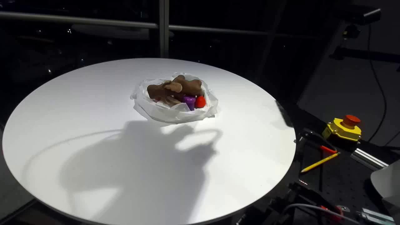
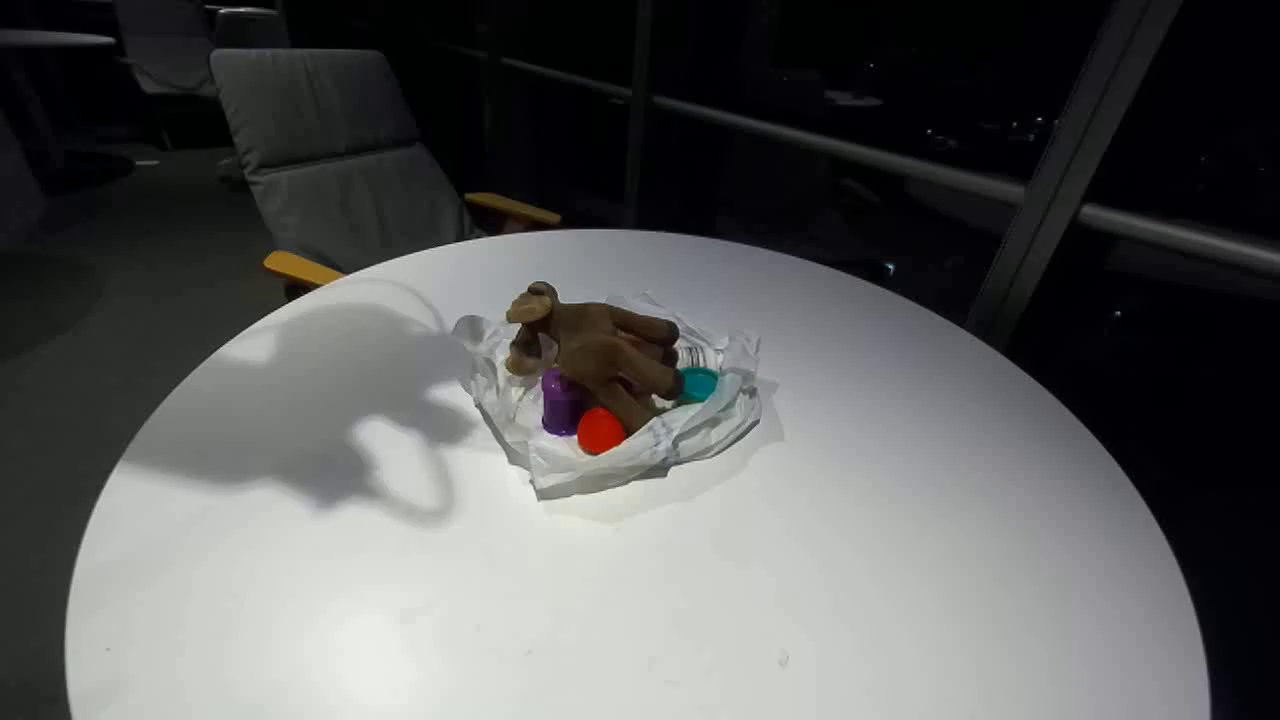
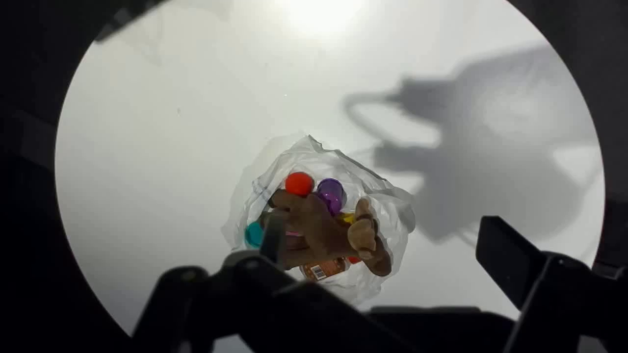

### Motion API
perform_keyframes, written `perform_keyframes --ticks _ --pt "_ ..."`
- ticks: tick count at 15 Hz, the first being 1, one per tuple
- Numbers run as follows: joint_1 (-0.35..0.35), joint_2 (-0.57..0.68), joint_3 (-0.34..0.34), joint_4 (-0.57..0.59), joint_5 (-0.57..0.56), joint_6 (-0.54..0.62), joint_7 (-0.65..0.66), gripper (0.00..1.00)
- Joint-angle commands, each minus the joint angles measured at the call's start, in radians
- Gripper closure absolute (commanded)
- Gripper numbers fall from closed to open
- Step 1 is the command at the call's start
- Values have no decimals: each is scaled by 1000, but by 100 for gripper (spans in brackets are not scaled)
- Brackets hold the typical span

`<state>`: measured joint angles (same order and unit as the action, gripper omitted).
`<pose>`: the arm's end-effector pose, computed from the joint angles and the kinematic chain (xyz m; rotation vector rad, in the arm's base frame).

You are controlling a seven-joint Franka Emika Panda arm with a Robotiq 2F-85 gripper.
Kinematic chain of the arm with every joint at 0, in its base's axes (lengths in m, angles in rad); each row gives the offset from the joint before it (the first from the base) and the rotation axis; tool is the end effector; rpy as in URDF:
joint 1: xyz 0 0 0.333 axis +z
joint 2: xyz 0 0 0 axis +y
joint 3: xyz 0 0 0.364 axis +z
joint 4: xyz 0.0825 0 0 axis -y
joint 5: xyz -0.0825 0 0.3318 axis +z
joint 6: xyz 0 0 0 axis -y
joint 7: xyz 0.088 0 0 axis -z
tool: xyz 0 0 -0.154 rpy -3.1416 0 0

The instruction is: Pick up all the objects from the plastic and put them on the table

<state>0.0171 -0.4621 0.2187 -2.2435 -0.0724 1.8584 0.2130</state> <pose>0.3443 0.0878 0.5569 2.9886 0.0329 0.1504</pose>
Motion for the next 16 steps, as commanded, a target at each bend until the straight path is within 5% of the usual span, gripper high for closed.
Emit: perform_keyframes --ticks 1,8,13,16 --pt "23 3 -19 7 -10 -2 8 0" --pt "23 -5 -18 15 -10 -2 9 0" --pt "30 165 -10 116 -126 55 -82 0" --pt "37 303 -45 136 -146 185 -183 0"
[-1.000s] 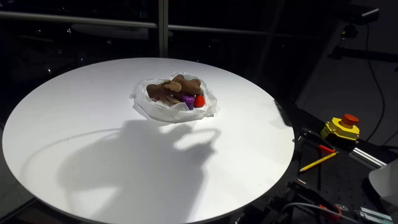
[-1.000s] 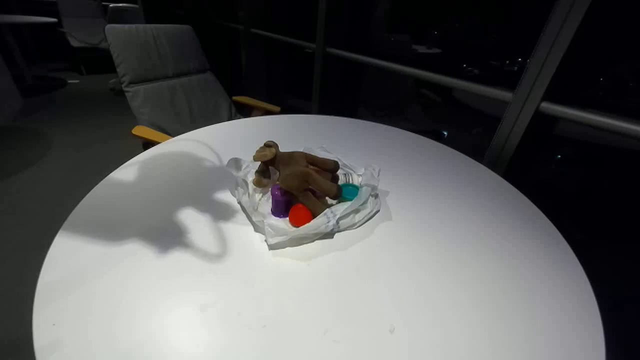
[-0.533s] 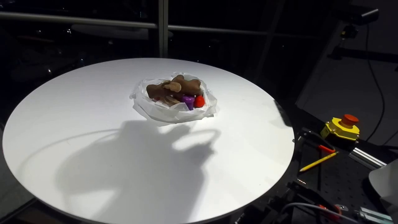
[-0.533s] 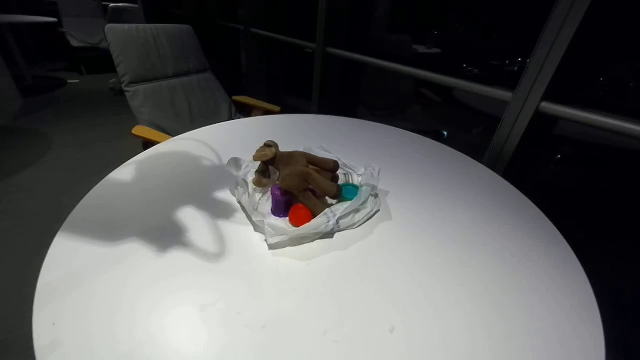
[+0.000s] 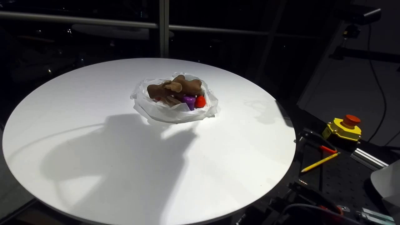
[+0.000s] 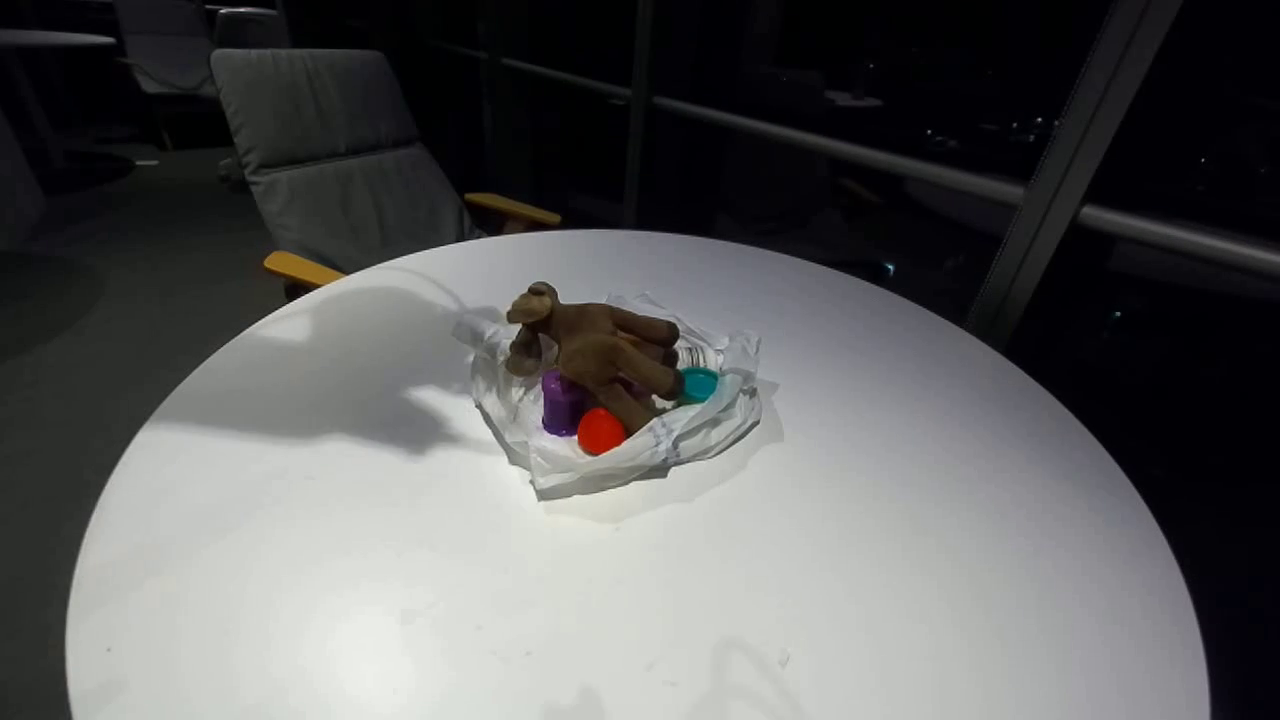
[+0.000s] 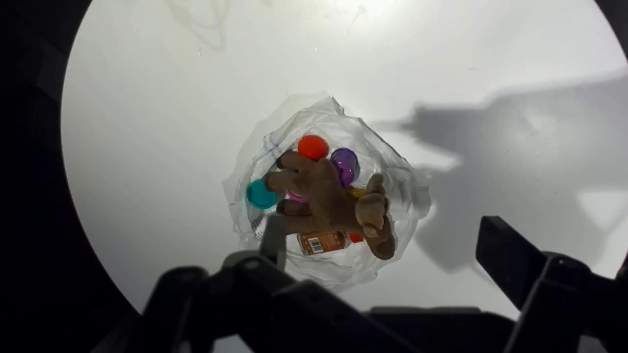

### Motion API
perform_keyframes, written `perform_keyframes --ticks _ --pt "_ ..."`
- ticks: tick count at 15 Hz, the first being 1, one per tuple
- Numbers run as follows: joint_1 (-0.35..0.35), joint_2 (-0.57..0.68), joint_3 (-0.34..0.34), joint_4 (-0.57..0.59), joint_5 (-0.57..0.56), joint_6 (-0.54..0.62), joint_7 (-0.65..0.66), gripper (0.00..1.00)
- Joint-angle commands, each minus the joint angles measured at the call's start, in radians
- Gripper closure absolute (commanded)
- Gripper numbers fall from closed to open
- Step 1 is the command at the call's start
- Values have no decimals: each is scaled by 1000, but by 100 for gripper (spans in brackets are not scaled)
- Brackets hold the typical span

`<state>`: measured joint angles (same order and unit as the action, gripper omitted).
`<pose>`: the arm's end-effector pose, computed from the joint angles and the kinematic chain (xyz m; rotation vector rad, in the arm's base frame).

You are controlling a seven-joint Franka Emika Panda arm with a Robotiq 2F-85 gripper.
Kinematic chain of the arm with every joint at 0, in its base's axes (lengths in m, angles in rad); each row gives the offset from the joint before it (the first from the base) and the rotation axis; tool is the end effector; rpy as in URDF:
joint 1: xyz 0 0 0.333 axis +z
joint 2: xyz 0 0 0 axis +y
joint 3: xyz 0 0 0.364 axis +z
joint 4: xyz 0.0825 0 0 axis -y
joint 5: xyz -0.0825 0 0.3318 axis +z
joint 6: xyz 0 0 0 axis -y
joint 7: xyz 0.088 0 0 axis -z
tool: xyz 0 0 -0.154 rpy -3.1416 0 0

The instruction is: Pick up all the objects from the plastic and put them on the table

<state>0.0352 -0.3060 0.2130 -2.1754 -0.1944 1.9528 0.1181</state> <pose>0.4031 0.0897 0.5403 2.8942 0.2741 0.1713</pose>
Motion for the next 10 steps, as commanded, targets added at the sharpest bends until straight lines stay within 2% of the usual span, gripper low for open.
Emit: perform_keyframes --ticks 1,5,10 --pt "19 191 -52 72 -9 131 -120 0" --pt "9 372 -100 99 45 261 -222 0" --pt "8 564 -128 174 37 319 -237 0"
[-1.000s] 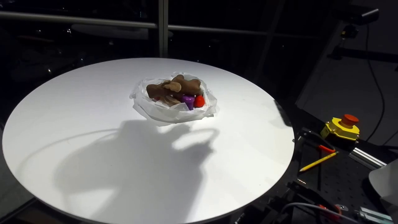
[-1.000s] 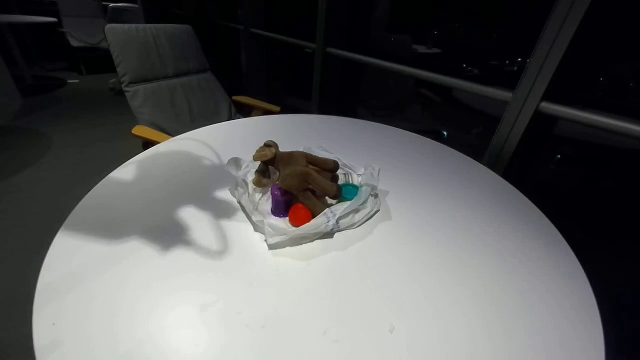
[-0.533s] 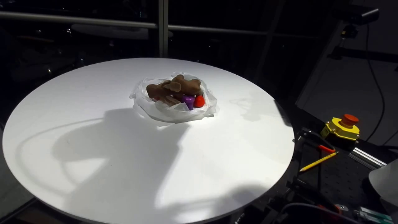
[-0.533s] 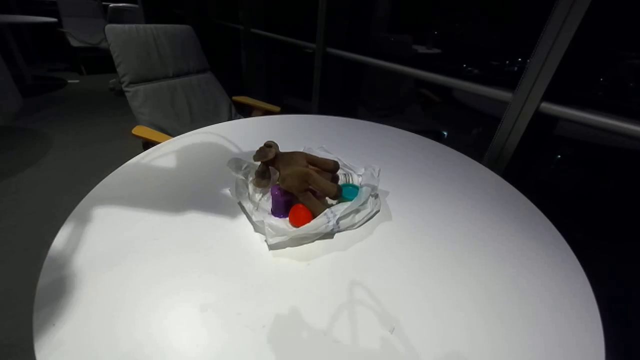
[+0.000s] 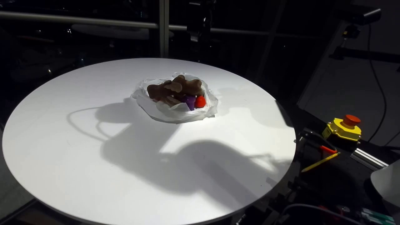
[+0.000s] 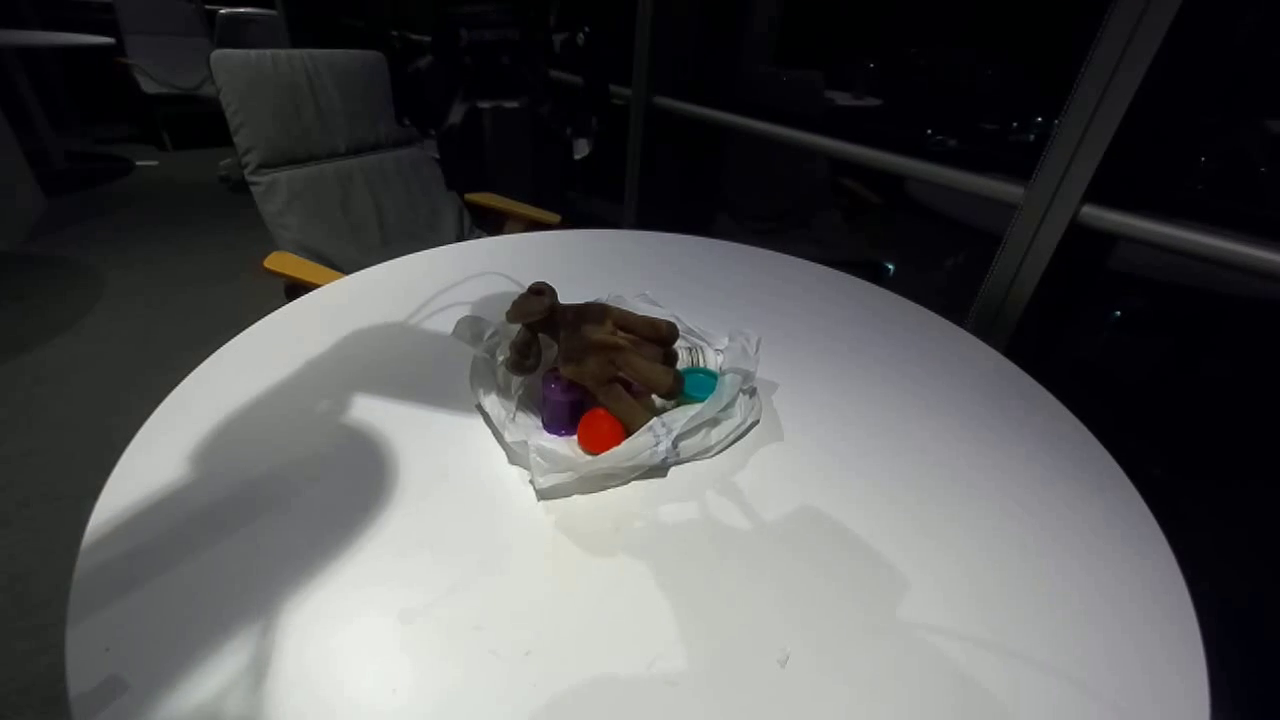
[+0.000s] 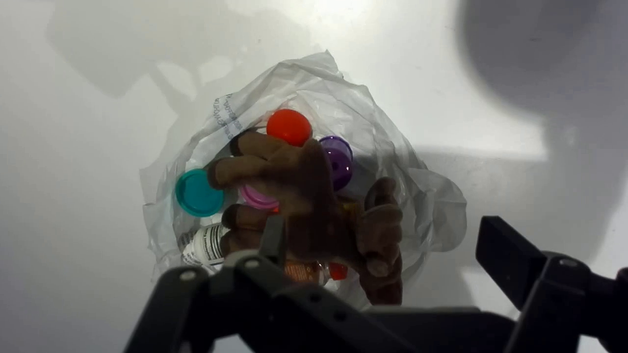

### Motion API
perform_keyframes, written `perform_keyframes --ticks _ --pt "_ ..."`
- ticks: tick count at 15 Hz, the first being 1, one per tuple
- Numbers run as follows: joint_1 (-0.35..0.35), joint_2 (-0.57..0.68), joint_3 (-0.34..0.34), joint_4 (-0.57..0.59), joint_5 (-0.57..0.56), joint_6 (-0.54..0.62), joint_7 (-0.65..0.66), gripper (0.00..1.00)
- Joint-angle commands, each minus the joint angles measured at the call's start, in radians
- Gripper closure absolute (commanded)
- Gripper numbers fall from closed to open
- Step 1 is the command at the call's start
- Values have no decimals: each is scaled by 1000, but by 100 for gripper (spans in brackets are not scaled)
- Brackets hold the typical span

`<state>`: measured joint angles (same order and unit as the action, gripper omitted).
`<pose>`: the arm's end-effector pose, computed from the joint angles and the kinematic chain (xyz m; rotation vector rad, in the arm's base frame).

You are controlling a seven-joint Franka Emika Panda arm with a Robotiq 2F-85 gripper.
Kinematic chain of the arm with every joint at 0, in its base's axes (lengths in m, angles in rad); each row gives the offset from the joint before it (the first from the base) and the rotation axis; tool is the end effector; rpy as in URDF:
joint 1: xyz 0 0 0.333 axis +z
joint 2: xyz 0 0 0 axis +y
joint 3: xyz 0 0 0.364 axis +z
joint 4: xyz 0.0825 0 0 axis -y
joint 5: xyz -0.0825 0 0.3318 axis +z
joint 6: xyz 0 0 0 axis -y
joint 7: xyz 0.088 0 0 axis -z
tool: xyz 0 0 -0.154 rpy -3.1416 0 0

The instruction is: Pick up all the objects from the plastic and put them on the table

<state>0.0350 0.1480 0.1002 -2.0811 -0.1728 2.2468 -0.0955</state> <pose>0.5362 0.0602 0.3917 2.9782 0.5058 0.0325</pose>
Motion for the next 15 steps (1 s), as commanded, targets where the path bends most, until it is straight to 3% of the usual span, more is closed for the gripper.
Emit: perform_keyframes --ticks 1,6,10,15 --pt "10 144 -13 95 27 35 -25 0" --pt "37 300 -37 142 -38 102 36 0" --pt "102 401 -127 207 -188 175 145 0" --pt "184 489 -237 284 -378 186 279 0"
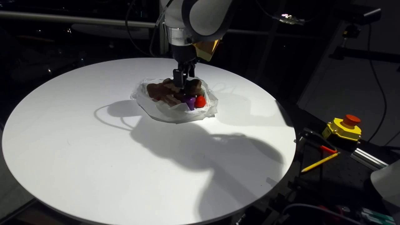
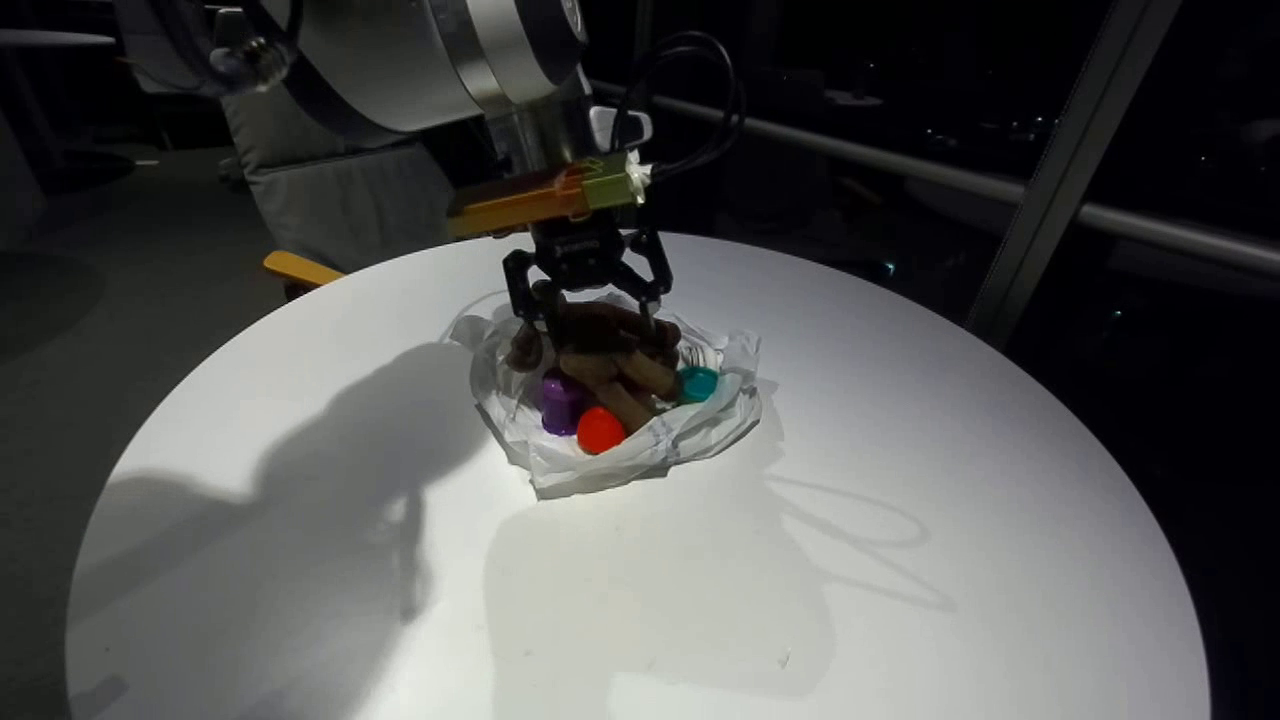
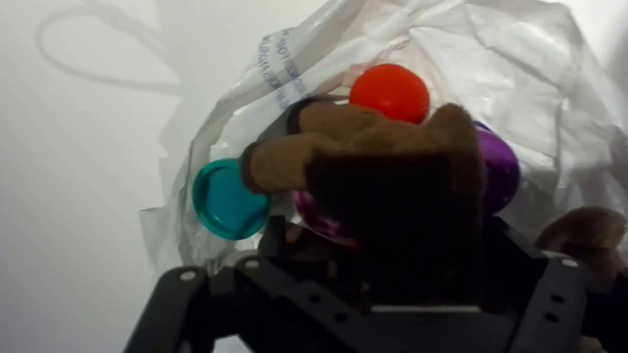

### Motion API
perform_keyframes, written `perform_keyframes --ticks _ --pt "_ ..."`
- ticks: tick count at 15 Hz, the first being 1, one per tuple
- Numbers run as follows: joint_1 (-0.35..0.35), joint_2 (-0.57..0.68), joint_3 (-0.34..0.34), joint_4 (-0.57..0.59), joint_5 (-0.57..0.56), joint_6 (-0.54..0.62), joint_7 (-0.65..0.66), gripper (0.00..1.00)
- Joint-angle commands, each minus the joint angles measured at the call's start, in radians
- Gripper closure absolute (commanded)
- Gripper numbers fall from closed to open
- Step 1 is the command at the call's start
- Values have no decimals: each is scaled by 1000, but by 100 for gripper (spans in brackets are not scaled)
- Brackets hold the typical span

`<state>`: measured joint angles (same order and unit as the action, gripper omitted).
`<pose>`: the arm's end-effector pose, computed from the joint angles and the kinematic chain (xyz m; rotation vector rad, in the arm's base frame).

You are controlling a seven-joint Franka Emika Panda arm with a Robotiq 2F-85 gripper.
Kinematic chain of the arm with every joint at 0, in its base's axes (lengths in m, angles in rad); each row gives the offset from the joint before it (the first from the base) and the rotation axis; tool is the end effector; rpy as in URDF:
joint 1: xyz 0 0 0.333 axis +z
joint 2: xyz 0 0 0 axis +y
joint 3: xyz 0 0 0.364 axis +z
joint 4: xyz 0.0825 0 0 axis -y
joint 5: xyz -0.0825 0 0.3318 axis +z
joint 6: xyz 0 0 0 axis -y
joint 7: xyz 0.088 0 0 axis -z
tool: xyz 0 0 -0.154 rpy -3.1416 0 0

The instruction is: Pick up all the objects from the plastic and put them on the table

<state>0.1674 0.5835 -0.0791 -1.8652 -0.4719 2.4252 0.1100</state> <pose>0.6310 0.0441 0.2368 2.7496 0.4921 0.0105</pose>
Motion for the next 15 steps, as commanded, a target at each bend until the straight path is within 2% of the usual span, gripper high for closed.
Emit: perform_keyframes --ticks 1,2,5,10,13,15 --pt "55 59 -57 75 -82 -1 80 8" --pt "57 69 -57 82 -83 -1 83 26" --pt "64 79 -54 92 -80 -1 84 50" --pt "58 27 -50 62 -64 -3 84 87" --pt "40 -52 -48 4 -39 -5 97 92" --pt "28 -121 -51 -50 -26 -1 121 89"
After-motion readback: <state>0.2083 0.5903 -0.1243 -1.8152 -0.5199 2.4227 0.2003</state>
